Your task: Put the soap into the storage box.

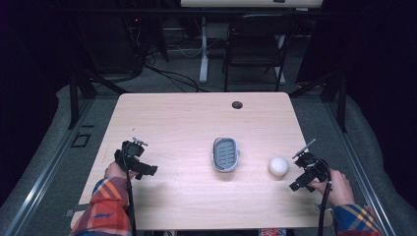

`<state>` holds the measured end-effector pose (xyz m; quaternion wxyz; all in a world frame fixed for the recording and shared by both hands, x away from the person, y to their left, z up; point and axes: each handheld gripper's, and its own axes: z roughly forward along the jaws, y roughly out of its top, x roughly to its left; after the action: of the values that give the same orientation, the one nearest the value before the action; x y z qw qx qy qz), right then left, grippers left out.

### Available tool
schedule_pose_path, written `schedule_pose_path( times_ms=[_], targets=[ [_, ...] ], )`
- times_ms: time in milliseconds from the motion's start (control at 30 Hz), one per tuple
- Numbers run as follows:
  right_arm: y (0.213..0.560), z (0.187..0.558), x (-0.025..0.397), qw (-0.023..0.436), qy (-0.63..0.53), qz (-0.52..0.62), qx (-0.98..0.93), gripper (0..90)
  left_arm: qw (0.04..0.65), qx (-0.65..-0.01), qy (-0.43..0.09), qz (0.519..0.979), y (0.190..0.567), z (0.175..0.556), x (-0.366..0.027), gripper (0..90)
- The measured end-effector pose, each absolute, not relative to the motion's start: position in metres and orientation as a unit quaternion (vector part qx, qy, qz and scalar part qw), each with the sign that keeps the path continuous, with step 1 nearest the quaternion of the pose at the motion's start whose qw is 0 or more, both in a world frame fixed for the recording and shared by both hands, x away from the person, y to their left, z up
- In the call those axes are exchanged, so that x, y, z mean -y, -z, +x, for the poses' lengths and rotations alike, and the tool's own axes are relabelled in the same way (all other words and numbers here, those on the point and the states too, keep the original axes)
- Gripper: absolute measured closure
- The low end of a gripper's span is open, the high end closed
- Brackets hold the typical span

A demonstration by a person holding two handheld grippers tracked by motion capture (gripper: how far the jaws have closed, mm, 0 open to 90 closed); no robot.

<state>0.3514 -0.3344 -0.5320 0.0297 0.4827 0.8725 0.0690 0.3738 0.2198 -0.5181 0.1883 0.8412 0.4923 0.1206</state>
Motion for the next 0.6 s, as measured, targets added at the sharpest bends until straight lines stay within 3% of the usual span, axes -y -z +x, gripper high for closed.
schedule_pose_path(
  times_ms=[600],
  targets=[
    [0.5230, 0.3596, 0.3262, 0.018, -0.061, 0.451, -0.890, 0.0, 0.190, -0.491, -0.119, 0.842, 0.5183, 0.3742, -0.2184, 0.2]
  ],
)
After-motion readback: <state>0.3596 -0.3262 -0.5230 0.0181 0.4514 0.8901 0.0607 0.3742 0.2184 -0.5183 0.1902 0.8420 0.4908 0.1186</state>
